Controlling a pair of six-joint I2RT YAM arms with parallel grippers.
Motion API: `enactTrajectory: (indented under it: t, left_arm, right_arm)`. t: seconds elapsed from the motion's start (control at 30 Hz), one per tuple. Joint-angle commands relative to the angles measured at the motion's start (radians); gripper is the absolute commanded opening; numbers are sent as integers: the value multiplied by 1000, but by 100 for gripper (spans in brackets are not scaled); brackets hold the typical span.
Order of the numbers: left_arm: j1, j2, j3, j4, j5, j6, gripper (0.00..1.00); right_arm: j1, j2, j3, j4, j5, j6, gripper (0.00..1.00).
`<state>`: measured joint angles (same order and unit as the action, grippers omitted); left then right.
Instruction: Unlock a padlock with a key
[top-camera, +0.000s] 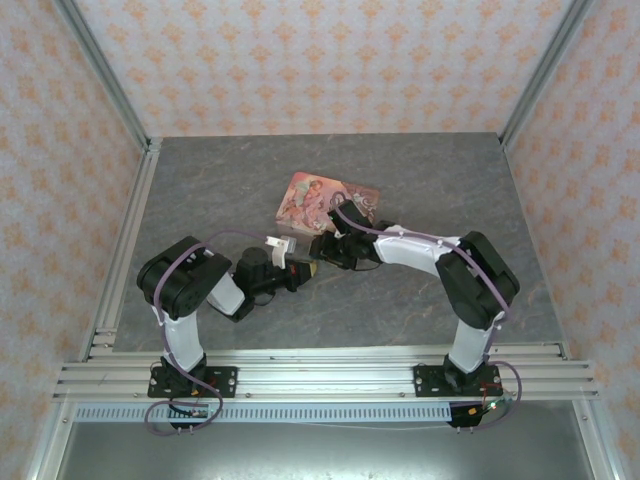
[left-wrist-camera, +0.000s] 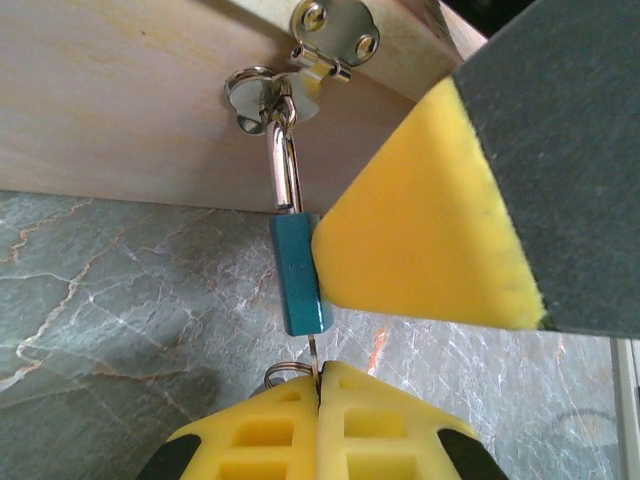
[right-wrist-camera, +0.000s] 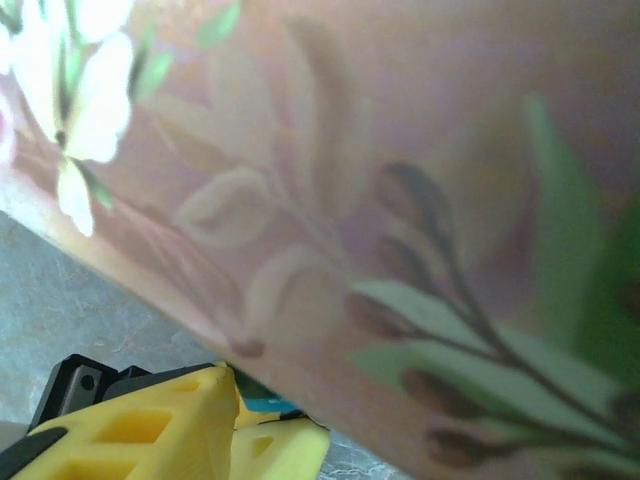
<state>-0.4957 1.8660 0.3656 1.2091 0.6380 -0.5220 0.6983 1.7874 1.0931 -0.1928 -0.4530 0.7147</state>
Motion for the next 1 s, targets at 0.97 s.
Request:
enactTrajectory:
  t: [0.97]
  left_arm:
    - [23,-41,15,-32,55,16,0]
  right_arm:
    - [13,72,8,84,-23,37,52]
